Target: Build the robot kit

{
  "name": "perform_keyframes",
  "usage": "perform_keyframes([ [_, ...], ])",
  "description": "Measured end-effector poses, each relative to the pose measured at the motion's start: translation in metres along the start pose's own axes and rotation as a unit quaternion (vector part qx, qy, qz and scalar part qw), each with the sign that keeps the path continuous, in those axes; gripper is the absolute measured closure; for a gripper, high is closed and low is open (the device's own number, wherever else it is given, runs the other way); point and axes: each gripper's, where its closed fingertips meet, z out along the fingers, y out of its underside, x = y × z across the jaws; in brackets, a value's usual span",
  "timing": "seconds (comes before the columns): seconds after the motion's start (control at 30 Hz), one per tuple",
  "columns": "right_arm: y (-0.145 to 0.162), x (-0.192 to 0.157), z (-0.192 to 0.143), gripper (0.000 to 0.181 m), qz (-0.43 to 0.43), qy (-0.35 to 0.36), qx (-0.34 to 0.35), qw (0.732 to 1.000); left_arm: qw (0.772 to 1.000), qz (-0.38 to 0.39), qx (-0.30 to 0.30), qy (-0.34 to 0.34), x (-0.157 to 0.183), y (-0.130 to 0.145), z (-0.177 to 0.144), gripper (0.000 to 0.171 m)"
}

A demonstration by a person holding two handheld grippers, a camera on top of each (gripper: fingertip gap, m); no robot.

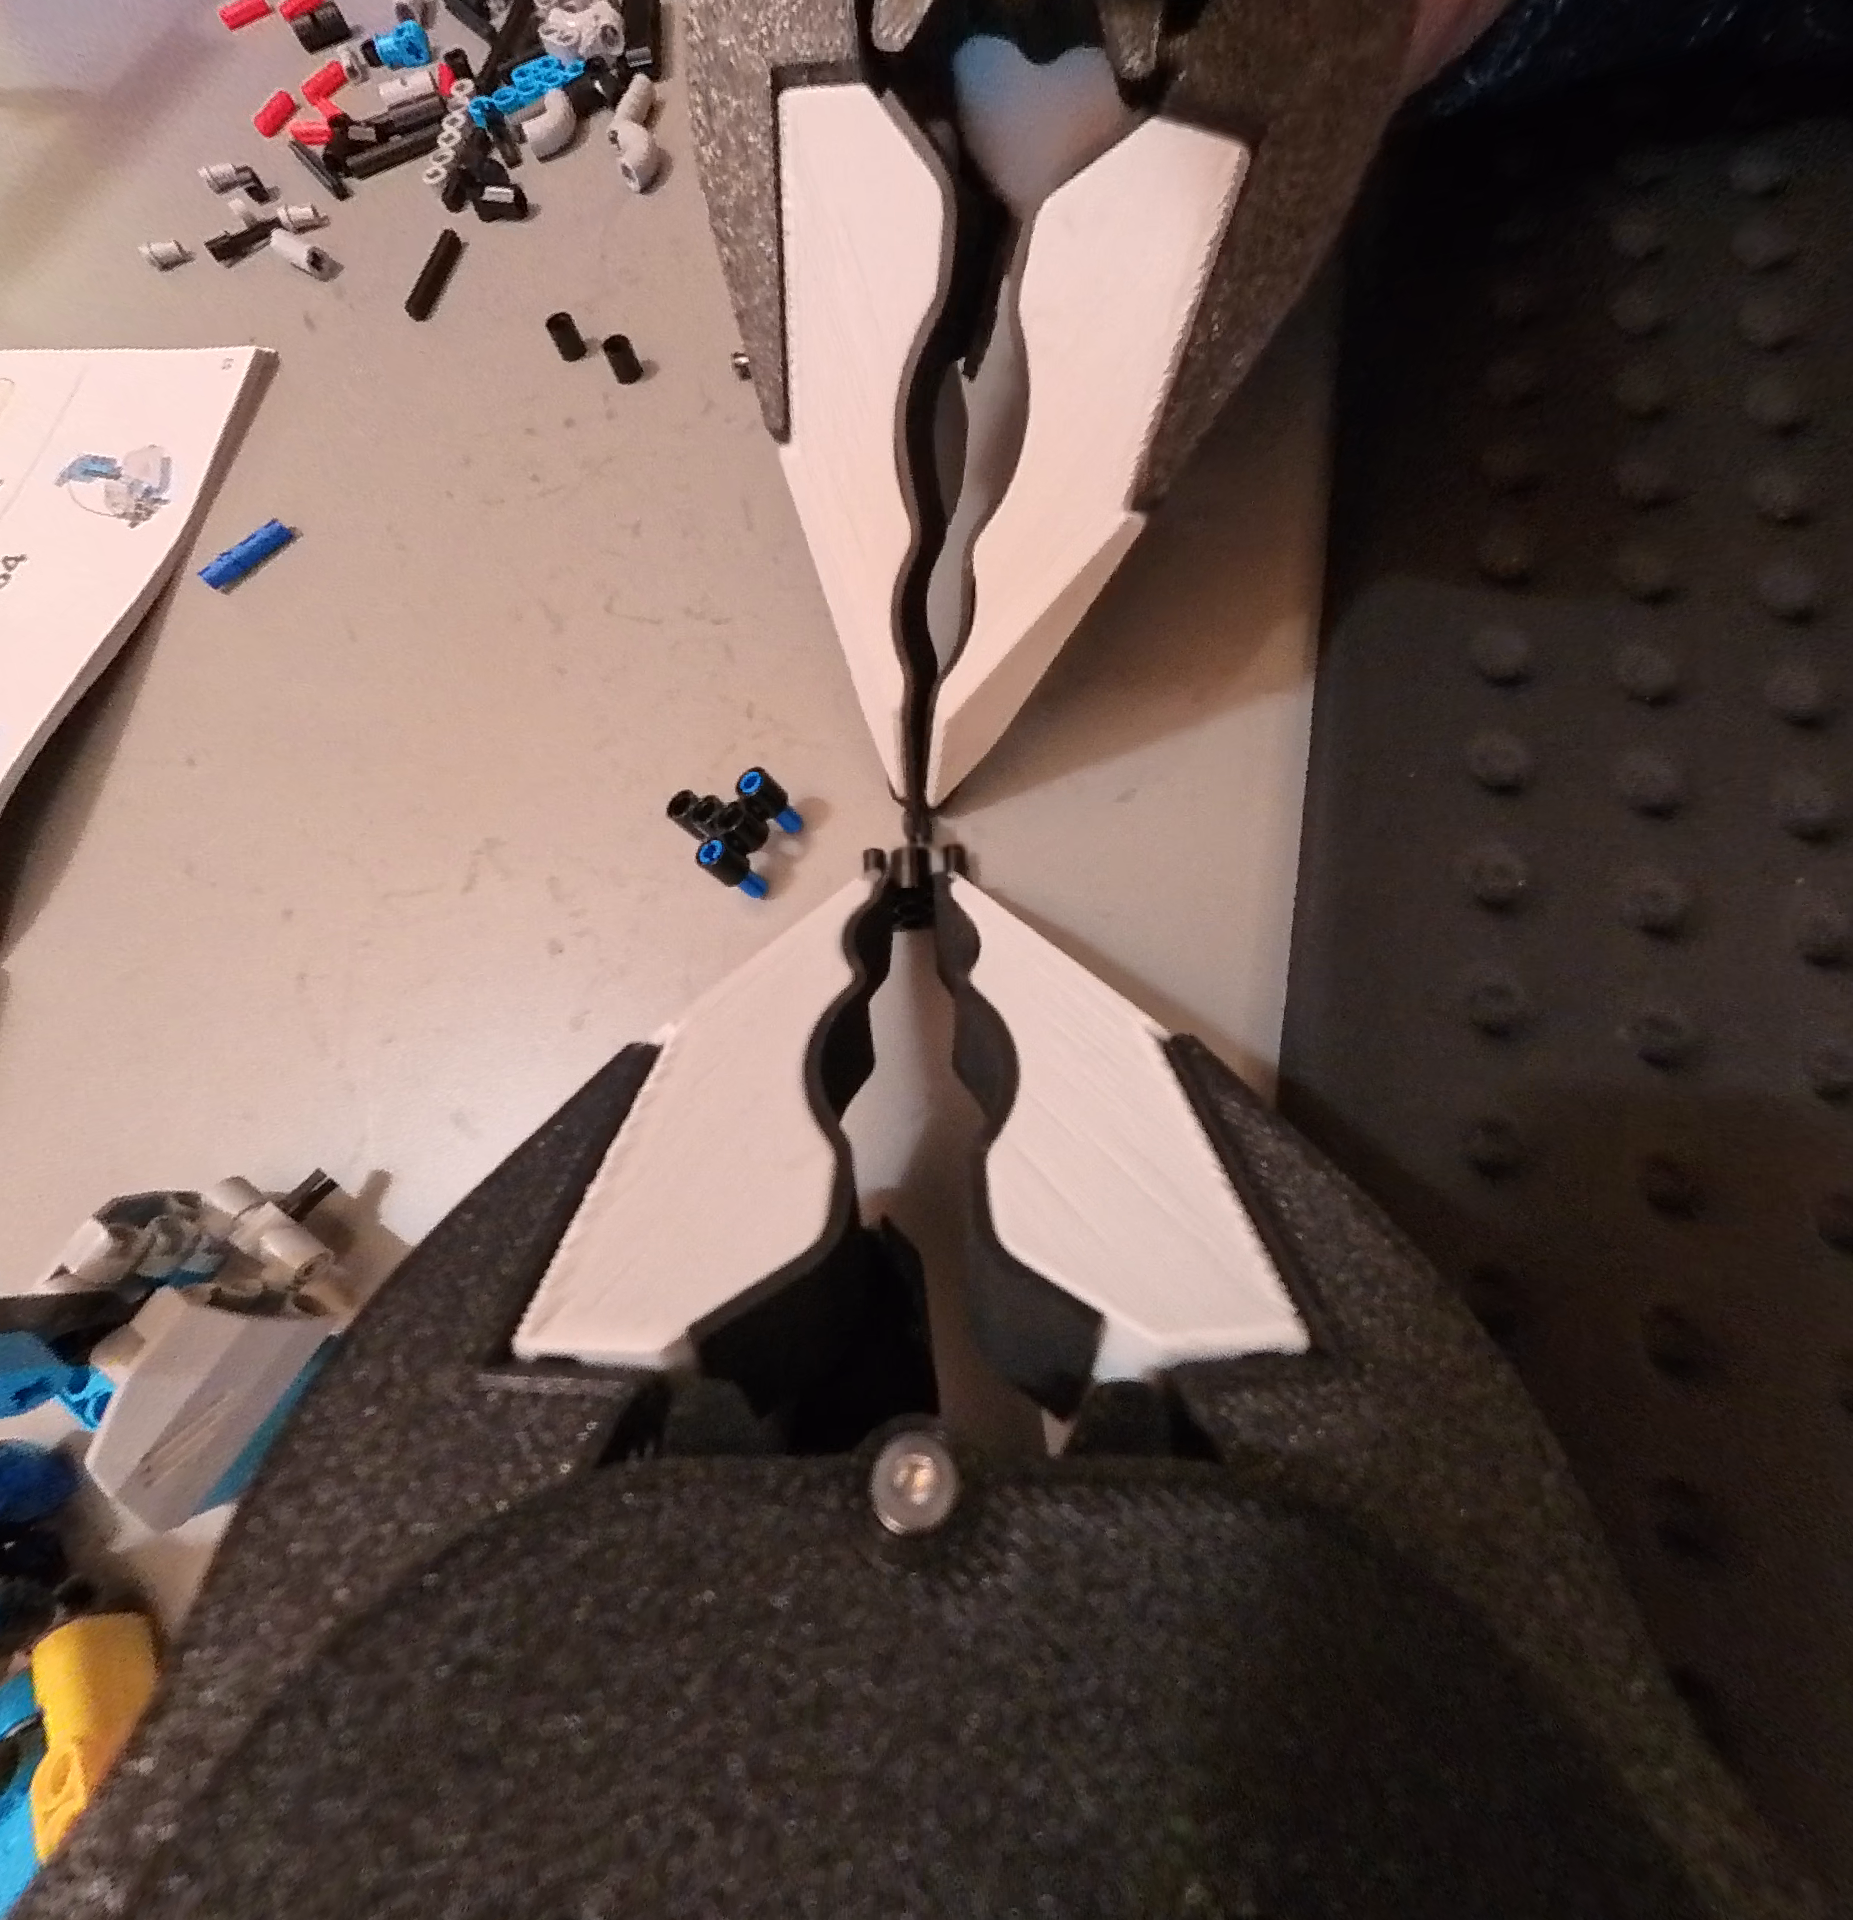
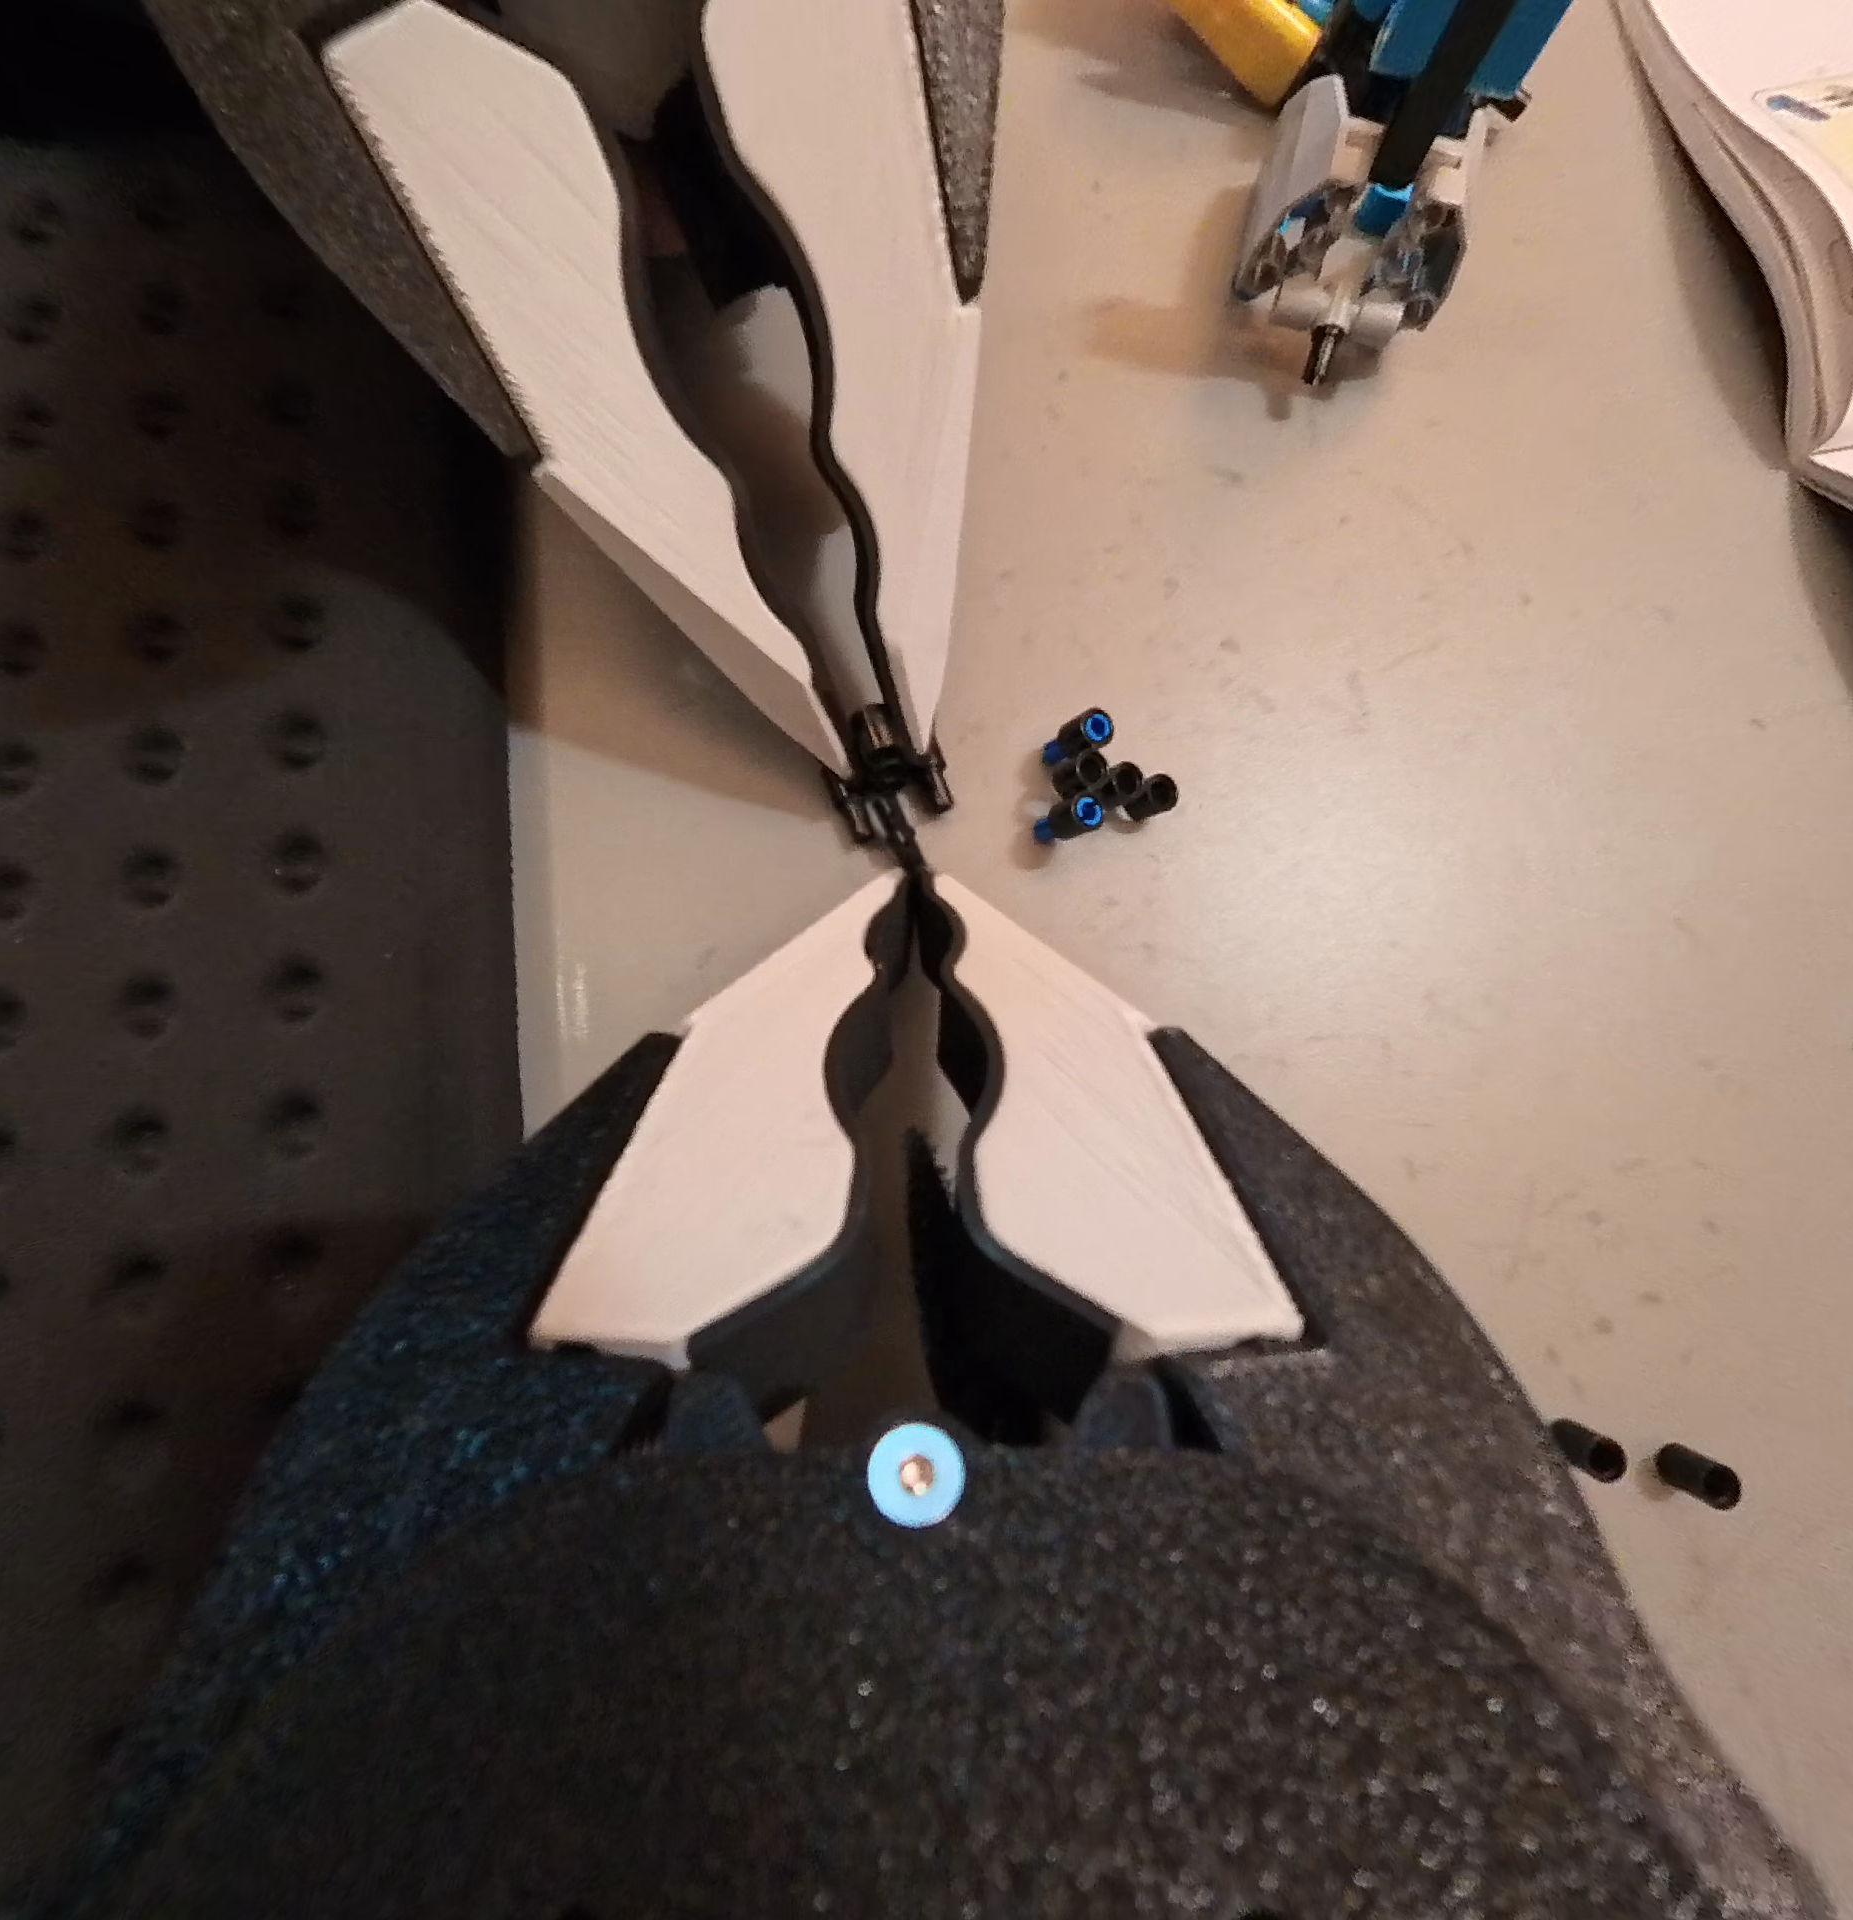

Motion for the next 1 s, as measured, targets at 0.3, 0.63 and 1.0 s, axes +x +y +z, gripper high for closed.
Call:
perform_keyframes([
  [0.3,-0.0027,-0.0009,0.0008,0.181,0.002,-0.001,0.002,1.000,1.000,0.008,-0.001,-0.004,0.0007,-0.0003,-0.0001,0.164],
  [0.63,-0.0034,0.0038,-0.0057,0.180,-0.014,-0.004,0.025,1.000,1.000,0.016,0.000,-0.003,0.0026,-0.0001,-0.0009,0.164],
  [1.0,-0.0053,0.0007,-0.0003,0.172,-0.077,-0.051,0.032,0.995,1.000,0.011,-0.001,-0.004,0.0011,0.0002,-0.0011,0.164],
])
